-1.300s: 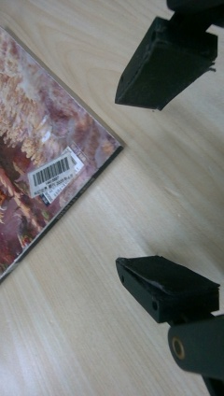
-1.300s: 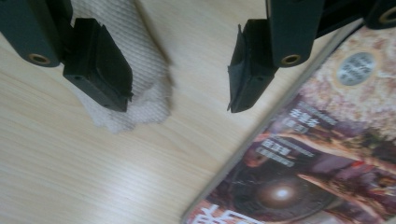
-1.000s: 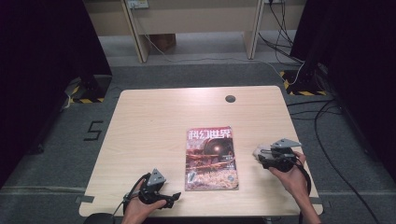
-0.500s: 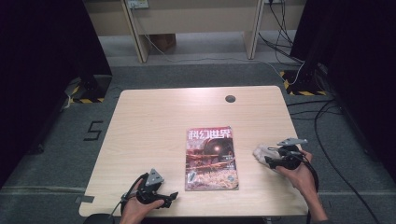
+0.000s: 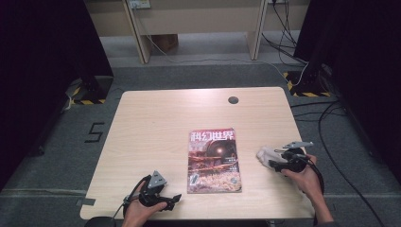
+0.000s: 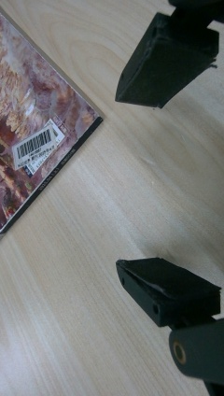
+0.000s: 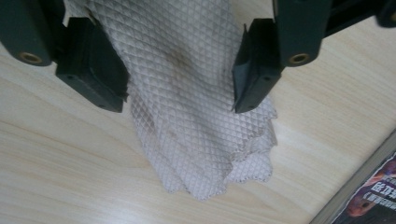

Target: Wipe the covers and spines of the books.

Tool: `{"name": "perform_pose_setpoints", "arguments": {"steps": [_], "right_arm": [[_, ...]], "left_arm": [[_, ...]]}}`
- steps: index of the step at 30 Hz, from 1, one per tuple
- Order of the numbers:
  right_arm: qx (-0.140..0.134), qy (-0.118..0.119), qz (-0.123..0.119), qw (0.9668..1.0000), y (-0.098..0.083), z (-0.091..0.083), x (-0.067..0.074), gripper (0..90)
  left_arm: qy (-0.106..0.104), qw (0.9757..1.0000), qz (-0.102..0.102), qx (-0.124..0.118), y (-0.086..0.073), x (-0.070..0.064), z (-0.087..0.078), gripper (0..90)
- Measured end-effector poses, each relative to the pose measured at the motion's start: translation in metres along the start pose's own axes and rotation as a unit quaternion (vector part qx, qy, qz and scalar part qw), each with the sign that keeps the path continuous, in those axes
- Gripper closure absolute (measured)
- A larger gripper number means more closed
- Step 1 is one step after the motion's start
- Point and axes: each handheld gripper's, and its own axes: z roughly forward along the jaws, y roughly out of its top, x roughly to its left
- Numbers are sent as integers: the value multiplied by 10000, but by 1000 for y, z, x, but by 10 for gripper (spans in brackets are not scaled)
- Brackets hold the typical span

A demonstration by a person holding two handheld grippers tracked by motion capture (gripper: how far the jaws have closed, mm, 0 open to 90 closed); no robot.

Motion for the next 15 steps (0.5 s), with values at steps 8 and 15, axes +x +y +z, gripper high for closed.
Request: {"name": "perform_pose_setpoints", "arguments": {"steps": [8, 15], "right_arm": [[-17, 199, -8, 9998, -3, -3, 1, 607], [-101, 341, -17, 9994, -2, -6, 3, 787]], "left_arm": [[-4, 9999, 8, -117, 3, 0, 0, 156], [-39, 9998, 36, -185, 8, -2, 4, 156]]}}
